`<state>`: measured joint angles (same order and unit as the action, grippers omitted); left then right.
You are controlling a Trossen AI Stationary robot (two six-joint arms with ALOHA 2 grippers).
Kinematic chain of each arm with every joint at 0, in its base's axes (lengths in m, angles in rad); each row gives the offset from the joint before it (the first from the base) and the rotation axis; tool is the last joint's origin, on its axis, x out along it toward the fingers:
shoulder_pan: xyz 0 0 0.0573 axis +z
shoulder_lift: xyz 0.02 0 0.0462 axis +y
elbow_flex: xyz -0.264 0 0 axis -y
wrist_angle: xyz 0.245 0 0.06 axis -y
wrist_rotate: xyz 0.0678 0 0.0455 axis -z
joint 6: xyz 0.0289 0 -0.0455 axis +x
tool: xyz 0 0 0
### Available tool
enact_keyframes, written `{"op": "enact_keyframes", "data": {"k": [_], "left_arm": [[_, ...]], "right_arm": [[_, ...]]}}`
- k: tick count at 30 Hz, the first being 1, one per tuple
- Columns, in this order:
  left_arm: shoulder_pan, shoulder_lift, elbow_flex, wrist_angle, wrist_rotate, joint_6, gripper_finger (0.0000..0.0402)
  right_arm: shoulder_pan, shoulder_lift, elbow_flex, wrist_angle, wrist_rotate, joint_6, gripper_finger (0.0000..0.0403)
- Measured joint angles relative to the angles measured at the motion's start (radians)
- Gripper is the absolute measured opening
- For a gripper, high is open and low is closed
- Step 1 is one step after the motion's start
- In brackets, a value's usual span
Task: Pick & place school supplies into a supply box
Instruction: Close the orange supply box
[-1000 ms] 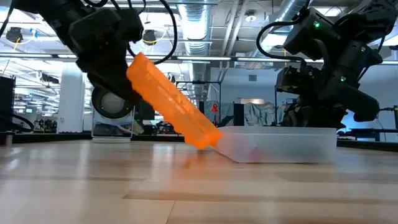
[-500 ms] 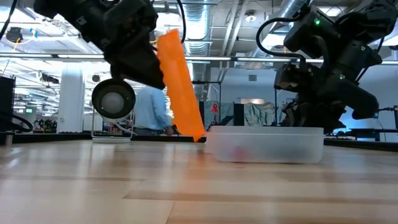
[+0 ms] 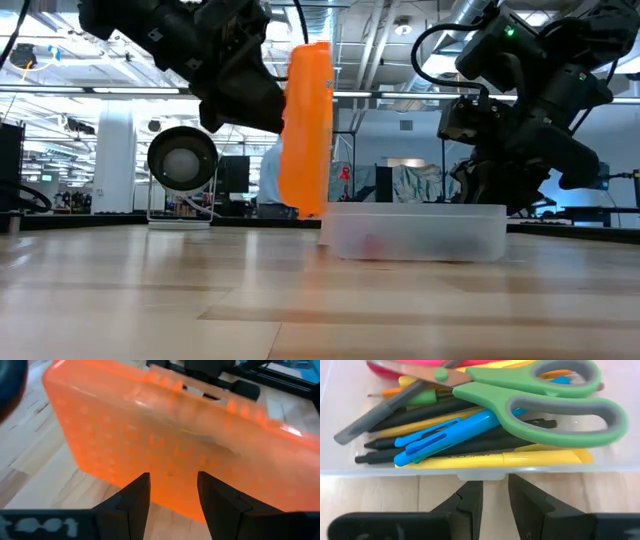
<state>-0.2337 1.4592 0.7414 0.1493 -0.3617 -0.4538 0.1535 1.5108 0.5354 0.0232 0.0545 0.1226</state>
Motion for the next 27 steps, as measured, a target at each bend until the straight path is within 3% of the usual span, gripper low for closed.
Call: {"op": "enact_keyframes", "data": {"k": [8, 14, 27], "left_arm": [[0.003, 0.14, 0.023, 0.151, 0.076, 0.002, 0.0153], [0.009, 0.236, 0.102, 0.152, 0.095, 0.042, 0.0153], [0.07, 0.245, 0.129, 0.159, 0.132, 0.037, 0.0153]], "right_arm": [[-0.015, 0.0, 0.001, 0.041, 0.027, 0.0, 0.0086], [-0.025, 0.0, 0.001, 0.044, 0.026, 0.0, 0.0086], [-0.017, 0.0, 0.002, -0.013, 0.025, 0.115, 0.0086]]}}
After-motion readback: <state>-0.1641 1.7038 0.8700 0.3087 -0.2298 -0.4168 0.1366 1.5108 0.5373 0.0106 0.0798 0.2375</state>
